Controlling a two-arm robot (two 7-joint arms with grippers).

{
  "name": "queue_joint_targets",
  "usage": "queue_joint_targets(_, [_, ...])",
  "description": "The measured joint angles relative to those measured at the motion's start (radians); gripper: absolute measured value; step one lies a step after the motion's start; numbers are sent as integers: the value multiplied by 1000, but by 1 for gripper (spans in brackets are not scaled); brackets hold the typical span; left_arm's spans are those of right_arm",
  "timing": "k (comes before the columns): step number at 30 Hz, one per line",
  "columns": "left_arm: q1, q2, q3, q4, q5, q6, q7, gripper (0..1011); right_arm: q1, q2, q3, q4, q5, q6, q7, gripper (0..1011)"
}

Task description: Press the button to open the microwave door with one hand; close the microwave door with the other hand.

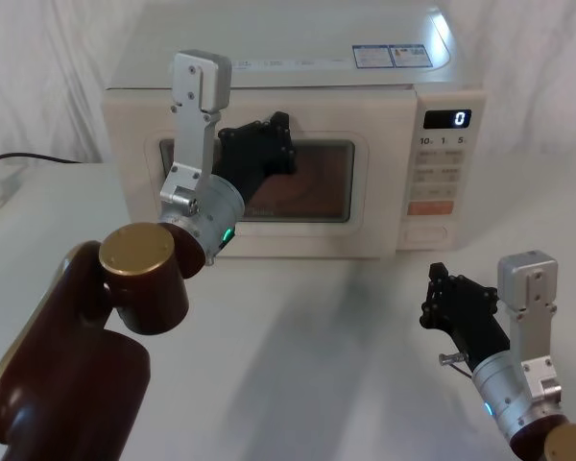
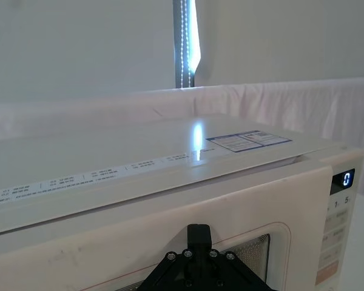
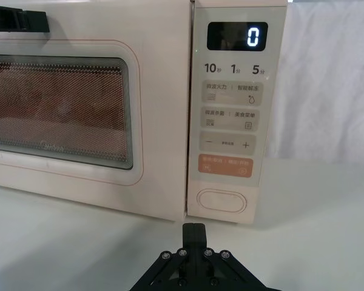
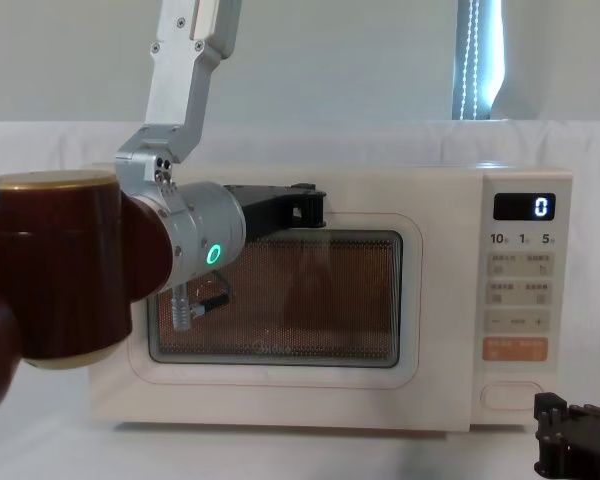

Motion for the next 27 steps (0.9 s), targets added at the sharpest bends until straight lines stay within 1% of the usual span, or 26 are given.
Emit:
queue_joint_targets(11, [-13,8,2,20,6,-1,-8,0,0,0,0,0,0,0,0,0])
queue_joint_targets(27, [-26,8,4,34,1,-10,-20,0,0,0,0,0,0,0,0,0])
